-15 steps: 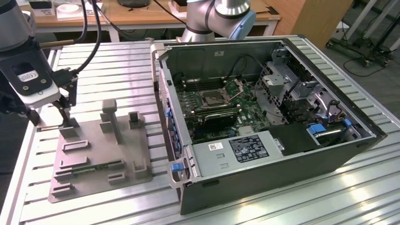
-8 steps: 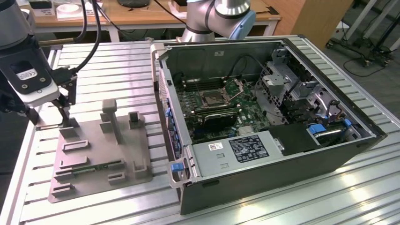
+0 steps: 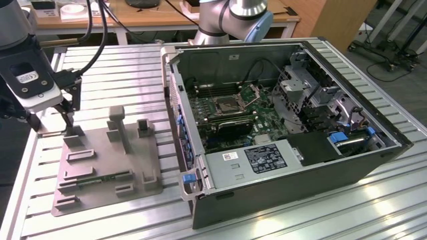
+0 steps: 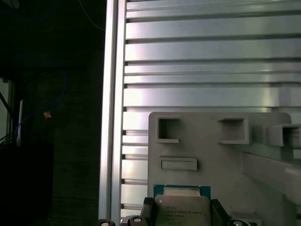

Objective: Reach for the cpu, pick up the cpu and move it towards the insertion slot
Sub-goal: 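Pick up the cpu and move it towards the insertion slot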

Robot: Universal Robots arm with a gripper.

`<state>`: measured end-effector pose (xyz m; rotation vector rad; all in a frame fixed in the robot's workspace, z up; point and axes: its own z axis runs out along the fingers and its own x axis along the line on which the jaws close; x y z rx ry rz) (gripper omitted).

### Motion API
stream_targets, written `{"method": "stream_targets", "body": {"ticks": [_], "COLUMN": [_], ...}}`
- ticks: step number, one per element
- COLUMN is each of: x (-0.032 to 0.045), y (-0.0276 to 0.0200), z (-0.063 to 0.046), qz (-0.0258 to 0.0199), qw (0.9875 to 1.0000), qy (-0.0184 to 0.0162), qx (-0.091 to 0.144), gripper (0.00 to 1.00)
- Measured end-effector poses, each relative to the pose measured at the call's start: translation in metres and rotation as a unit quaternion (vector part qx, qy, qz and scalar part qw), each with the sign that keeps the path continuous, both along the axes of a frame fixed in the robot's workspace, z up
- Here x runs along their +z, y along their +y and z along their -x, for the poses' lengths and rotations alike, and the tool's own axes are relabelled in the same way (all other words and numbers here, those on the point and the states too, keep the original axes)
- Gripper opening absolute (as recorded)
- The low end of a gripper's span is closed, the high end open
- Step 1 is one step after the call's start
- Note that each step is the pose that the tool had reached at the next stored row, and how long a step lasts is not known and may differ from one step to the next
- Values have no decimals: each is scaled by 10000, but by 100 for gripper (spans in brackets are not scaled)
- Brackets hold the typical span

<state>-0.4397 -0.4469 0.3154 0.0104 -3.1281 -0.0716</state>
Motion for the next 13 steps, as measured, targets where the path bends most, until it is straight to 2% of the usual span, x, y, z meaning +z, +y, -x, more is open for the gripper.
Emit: {"method": "stream_targets", "body": {"ticks": [13], "x": [56], "y": [0], "z": [0], "qz": [-20], "qw": [10000], "qy": [-1], "qx": [0], "gripper": [54]}}
